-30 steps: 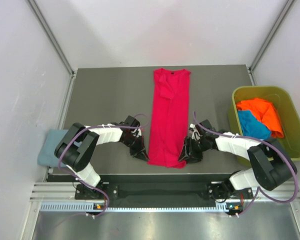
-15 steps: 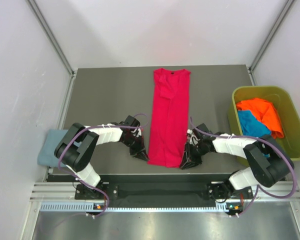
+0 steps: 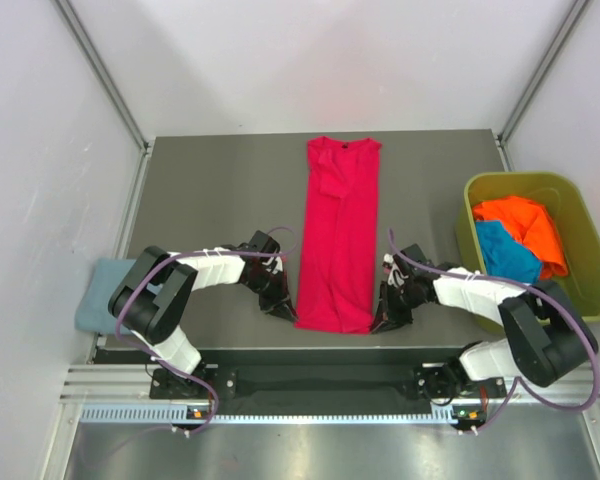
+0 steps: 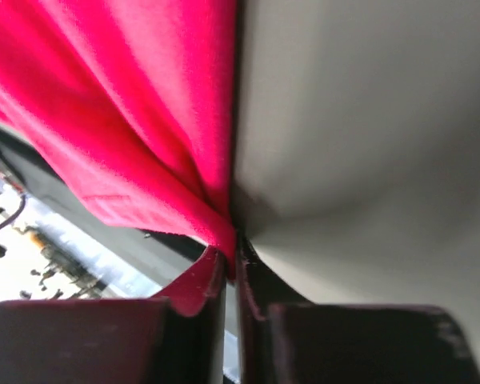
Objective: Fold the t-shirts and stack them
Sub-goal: Fold the tshirt
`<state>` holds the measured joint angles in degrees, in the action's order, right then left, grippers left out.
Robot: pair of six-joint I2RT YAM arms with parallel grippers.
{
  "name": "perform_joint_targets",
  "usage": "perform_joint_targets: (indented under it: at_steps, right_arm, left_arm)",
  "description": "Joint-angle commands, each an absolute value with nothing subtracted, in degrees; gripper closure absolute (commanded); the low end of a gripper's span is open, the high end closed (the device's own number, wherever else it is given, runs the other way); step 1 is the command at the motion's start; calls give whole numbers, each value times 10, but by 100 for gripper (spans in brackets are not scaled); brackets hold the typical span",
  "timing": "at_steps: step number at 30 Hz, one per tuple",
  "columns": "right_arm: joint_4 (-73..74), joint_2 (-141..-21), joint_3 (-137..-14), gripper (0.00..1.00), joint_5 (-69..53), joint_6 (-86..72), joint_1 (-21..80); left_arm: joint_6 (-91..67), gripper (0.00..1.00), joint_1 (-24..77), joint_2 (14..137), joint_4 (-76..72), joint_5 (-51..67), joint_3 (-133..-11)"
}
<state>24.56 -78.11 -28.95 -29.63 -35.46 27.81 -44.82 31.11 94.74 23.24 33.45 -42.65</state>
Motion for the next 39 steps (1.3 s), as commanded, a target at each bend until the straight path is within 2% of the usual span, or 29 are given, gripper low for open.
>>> perform_joint_targets:
  at_steps: [1,12,19,30,31,32,33,35,37,39]
  right_arm:
    - [279,-764,-301,99,-197,-306,265]
    - [297,-715,-365,100,-188,-228,253]
    - [305,-740,-416,100,-201,-210,262]
    - [303,-753,-398,100,-241,-242,310]
    - [305,-754,-396,94,-247,-241,311]
    - [308,-754,-397,75,-248,-242,312]
    - [308,-754,-399,66,-255,-237,312]
    - [316,-753,-420,48,-276,-223,312]
    - [337,-747,-465,37,-287,-207,303]
    - [350,-752,-499,34,-301,-189,292]
  left_arm:
    - [-429,100,308,940,240,301,-429]
    - [-405,100,308,908,243,288,-478]
    - [-397,100,308,898,247,285,-506]
    - [-416,100,315,906,260,302,-475]
    - [-415,97,315,906,259,307,-478]
    - [-413,89,315,906,258,312,-481]
    - [-405,82,315,907,260,317,-484]
    - [-396,80,315,908,272,321,-496]
    - [-384,83,315,909,280,322,-506]
    - [-374,82,313,910,293,322,-512]
